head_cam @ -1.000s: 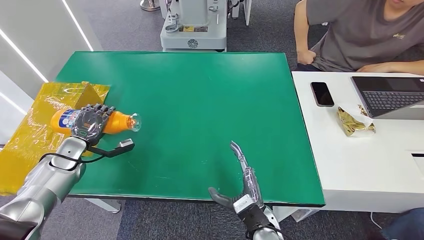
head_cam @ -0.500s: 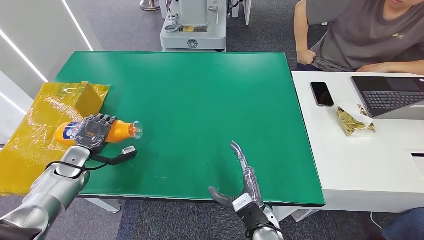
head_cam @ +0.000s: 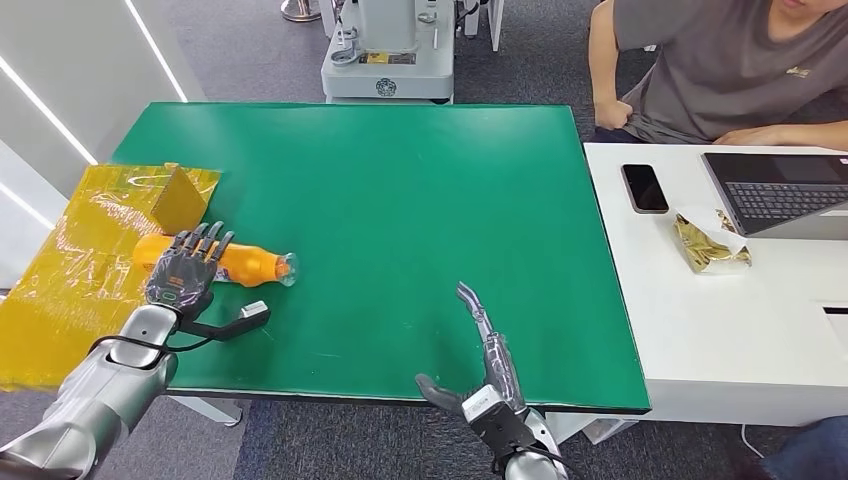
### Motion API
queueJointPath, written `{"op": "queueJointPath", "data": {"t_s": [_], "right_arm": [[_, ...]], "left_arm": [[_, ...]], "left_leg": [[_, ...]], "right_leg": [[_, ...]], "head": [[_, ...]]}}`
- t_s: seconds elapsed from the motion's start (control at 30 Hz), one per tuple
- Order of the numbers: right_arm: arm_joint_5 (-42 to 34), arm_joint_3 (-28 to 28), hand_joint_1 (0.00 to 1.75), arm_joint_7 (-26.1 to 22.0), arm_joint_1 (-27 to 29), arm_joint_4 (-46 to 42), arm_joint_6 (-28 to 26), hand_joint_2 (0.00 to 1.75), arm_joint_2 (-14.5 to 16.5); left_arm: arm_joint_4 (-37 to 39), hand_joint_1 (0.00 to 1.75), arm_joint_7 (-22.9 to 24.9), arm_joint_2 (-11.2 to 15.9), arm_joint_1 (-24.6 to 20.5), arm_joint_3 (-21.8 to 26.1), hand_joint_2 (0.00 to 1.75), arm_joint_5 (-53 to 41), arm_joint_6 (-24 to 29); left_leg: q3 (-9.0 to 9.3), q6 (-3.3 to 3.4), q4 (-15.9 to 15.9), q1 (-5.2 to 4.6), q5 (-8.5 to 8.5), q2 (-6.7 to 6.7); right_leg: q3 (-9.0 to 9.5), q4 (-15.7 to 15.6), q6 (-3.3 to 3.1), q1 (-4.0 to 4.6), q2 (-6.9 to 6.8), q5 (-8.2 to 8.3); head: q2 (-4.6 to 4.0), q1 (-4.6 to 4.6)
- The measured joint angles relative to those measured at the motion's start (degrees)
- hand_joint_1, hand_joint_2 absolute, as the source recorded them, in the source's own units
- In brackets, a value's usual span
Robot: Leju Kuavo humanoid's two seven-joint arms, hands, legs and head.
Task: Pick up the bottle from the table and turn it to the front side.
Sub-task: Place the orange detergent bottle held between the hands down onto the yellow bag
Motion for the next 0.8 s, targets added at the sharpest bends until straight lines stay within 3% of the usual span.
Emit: {"op": "queueJointPath", "data": {"t_s": [0.37,0.53,0.63,0.73,0.8], "right_arm": [[-0.9,0.0,0.00,-0.5,0.0,0.5,-0.1,1.75,0.0],[-0.9,0.0,0.00,-0.5,0.0,0.5,-0.4,1.75,0.0],[-1.3,0.1,0.00,-0.4,-0.2,0.6,-0.4,1.75,0.0],[-2.8,0.6,0.00,-1.1,-0.9,1.0,-0.4,1.75,0.0],[-4.3,0.9,0.00,-1.9,-1.4,1.5,-0.6,1.75,0.0]], "left_arm": [[-0.5,0.00,1.2,0.1,1.0,1.2,1.75,-0.7,2.8],[-12.4,0.00,0.7,0.1,5.6,7.8,1.75,-3.1,3.4],[-24.9,0.00,-9.0,-1.9,8.7,17.5,1.75,-3.0,3.6],[-35.3,0.00,-25.1,-6.4,9.3,30.6,1.75,0.4,3.7],[-40.6,0.00,-31.2,-9.5,9.1,38.5,1.75,3.8,3.7]], "left_leg": [[0.01,0.00,0.0,0.00,0.00,0.01],[0.02,0.00,0.0,-0.01,0.00,0.03],[-0.01,0.00,0.0,-0.02,0.00,0.04],[-0.01,-0.01,0.0,-0.03,-0.01,0.11],[0.03,-0.03,0.0,-0.03,-0.03,0.21]], "right_leg": [[0.00,0.0,0.00,0.00,0.01,0.00],[-0.04,0.0,0.00,0.00,0.06,0.00],[-0.07,0.0,0.00,-0.01,0.07,0.00],[-0.06,0.0,-0.01,-0.01,0.13,0.02],[-0.06,0.0,-0.03,-0.02,0.21,0.04]], "head": [[0.00,0.00],[0.00,0.00],[0.00,-0.01],[0.00,0.01],[0.00,0.01]]}}
